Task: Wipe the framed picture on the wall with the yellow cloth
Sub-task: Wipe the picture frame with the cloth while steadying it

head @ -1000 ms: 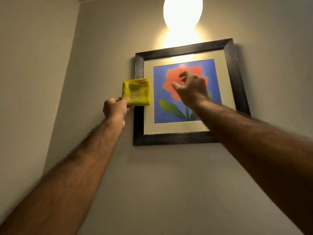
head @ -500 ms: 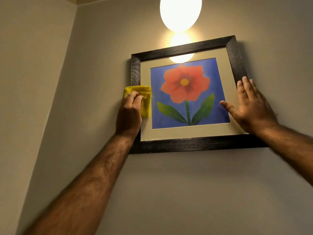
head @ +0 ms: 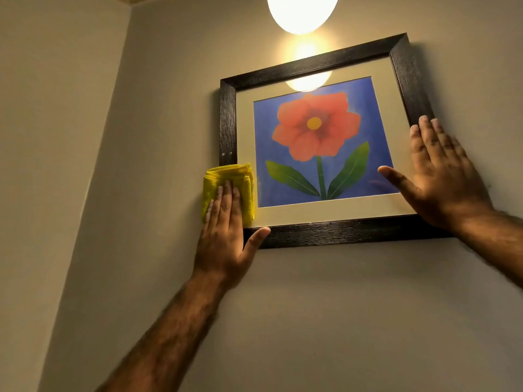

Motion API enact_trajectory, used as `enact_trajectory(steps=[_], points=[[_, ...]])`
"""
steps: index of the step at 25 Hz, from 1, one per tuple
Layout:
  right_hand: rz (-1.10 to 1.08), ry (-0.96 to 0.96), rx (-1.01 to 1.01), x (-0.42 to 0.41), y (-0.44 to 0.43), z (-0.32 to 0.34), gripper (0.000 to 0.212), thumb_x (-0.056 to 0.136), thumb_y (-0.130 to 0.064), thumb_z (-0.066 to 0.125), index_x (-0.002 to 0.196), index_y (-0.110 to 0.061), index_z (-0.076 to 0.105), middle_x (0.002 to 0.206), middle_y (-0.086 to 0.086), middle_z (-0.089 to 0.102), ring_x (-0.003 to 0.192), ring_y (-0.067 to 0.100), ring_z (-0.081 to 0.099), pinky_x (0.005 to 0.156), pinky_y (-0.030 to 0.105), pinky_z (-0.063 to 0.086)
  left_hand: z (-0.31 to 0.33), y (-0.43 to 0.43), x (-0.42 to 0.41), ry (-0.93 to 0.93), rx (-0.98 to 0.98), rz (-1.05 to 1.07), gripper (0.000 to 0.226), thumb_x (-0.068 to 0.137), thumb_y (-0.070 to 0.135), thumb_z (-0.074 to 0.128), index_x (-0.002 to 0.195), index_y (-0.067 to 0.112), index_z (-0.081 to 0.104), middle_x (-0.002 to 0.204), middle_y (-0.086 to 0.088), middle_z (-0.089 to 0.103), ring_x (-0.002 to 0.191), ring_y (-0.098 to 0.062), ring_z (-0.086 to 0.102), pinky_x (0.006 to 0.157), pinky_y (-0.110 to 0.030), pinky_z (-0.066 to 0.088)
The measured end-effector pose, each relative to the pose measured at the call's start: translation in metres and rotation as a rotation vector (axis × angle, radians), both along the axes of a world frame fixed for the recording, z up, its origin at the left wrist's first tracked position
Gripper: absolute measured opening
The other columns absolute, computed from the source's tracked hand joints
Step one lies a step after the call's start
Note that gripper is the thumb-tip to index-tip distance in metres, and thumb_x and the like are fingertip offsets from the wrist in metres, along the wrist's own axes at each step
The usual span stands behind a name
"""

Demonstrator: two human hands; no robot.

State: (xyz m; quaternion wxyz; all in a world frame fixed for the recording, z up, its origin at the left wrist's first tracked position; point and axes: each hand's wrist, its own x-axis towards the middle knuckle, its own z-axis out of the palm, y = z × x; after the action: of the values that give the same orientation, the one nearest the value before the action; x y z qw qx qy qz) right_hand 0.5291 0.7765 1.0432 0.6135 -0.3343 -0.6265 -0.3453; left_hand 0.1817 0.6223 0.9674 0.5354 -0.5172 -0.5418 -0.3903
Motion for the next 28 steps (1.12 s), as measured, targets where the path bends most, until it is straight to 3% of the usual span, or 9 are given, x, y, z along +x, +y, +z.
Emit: enact_trajectory(steps=[3, 9, 12, 15, 22, 25, 28], points=[[-0.020, -0.005, 0.012, -0.001, 0.002, 0.000, 0.107, 0.090, -0.081, 0.006, 0.161, -0.001, 0.012, 0.171, 0.016, 0.006, 0.160, 0.027, 0.007, 0.129, 0.043, 0.009, 0.014, 0.000, 0.002, -0.029, -0.045, 0.086, 0.104, 0.087, 0.082, 0.003, 0.160, 0.009, -0.004, 0.171, -0.009, -0.010, 0.158, -0.020, -0.012, 0.130, -0.044, 0.001], [-0.044, -0.002, 0.017, 0.001, 0.004, 0.001, 0.110, 0.088, -0.084, 0.007, 0.161, -0.003, 0.008, 0.172, 0.014, 0.002, 0.160, 0.026, 0.004, 0.129, 0.042, 0.008, 0.129, -0.002, 0.011, -0.106, -0.088, 0.087, 0.117, 0.075, 0.091, -0.004, 0.159, 0.010, -0.012, 0.170, -0.007, -0.020, 0.156, -0.018, -0.020, 0.128, -0.042, -0.009], [-0.040, -0.006, 0.002, 0.000, 0.001, 0.001, 0.111, 0.087, -0.085, 0.007, 0.162, -0.004, 0.006, 0.172, 0.012, -0.001, 0.160, 0.024, 0.002, 0.129, 0.041, 0.007, 0.155, -0.003, 0.011, -0.113, -0.081, 0.080, 0.120, 0.073, 0.093, -0.005, 0.159, 0.010, -0.011, 0.170, -0.007, -0.018, 0.157, -0.019, -0.019, 0.128, -0.042, -0.009], [-0.052, -0.011, -0.010, 0.000, -0.001, 0.000, 0.109, 0.087, -0.084, 0.008, 0.162, -0.005, 0.005, 0.172, 0.012, -0.002, 0.160, 0.023, 0.000, 0.129, 0.039, 0.006, 0.133, 0.001, 0.011, -0.110, -0.053, 0.042, 0.116, 0.076, 0.091, -0.005, 0.160, 0.011, -0.009, 0.170, -0.007, -0.017, 0.157, -0.018, -0.017, 0.128, -0.040, -0.010], [-0.039, -0.016, -0.003, 0.000, -0.001, 0.000, 0.112, 0.086, -0.086, 0.006, 0.162, -0.003, 0.008, 0.172, 0.014, 0.001, 0.160, 0.025, 0.002, 0.130, 0.041, 0.007, -0.005, 0.000, 0.006, -0.057, -0.069, 0.058, 0.104, 0.086, 0.084, 0.004, 0.160, 0.012, -0.010, 0.171, -0.006, -0.017, 0.157, -0.017, -0.018, 0.130, -0.044, -0.001], [-0.028, -0.015, -0.008, 0.000, -0.001, 0.000, 0.112, 0.086, -0.086, 0.007, 0.162, -0.003, 0.008, 0.172, 0.014, 0.001, 0.160, 0.025, 0.002, 0.129, 0.041, 0.007, -0.012, -0.002, 0.005, -0.054, -0.085, 0.065, 0.103, 0.087, 0.084, 0.005, 0.160, 0.012, -0.010, 0.171, -0.006, -0.016, 0.157, -0.017, -0.017, 0.130, -0.045, 0.001], [-0.028, -0.009, -0.007, 0.001, -0.002, -0.001, 0.110, 0.087, -0.085, 0.009, 0.162, -0.004, 0.007, 0.172, 0.013, 0.000, 0.160, 0.024, 0.001, 0.129, 0.041, 0.006, 0.027, -0.001, 0.005, -0.055, -0.061, 0.059, 0.108, 0.083, 0.087, 0.003, 0.160, 0.012, -0.008, 0.171, -0.005, -0.015, 0.157, -0.017, -0.017, 0.130, -0.043, -0.002]])
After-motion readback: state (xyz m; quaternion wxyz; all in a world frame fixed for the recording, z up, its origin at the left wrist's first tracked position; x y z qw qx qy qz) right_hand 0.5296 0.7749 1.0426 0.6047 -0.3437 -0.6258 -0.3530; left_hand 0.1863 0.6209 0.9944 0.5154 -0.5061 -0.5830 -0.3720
